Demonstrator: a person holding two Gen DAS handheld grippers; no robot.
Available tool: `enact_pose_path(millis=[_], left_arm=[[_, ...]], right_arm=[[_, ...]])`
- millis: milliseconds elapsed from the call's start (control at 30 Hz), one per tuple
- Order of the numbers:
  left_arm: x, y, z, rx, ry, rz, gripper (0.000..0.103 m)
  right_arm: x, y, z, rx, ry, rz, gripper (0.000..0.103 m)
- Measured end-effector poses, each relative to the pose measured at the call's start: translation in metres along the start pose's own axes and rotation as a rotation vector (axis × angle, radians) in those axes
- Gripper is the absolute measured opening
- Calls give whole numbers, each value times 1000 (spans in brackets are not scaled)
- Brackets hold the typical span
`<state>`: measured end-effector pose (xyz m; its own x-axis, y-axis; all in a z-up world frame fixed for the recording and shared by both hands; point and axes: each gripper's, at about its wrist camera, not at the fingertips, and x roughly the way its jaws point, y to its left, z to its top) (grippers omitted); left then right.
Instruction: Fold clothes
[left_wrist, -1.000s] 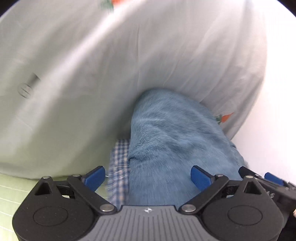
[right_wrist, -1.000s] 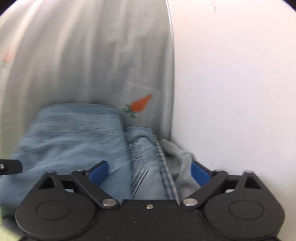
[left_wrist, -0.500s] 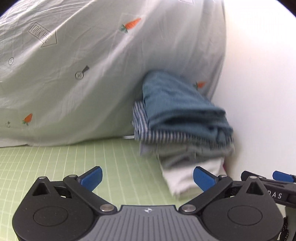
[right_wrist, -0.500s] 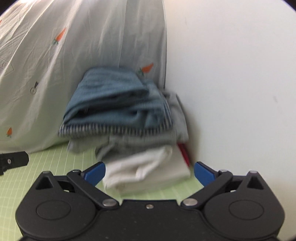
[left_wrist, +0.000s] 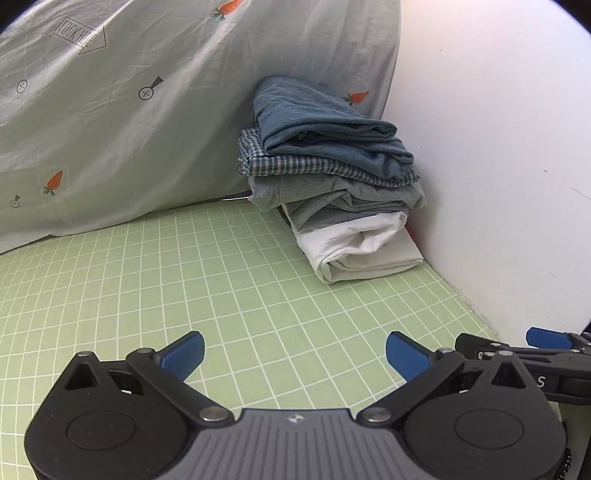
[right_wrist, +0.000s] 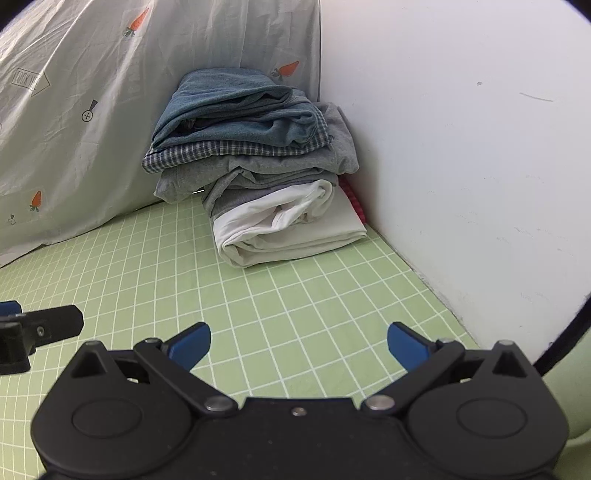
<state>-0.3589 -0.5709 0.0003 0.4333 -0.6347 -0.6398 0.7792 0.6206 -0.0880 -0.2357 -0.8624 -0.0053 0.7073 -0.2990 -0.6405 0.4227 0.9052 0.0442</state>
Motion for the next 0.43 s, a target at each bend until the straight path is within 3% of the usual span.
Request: enact_pose_path(millis=[433], left_arm=[[-14, -12, -5, 15, -20, -3, 103]], right_arm=[[-21, -7, -7, 17, -28, -1, 103]])
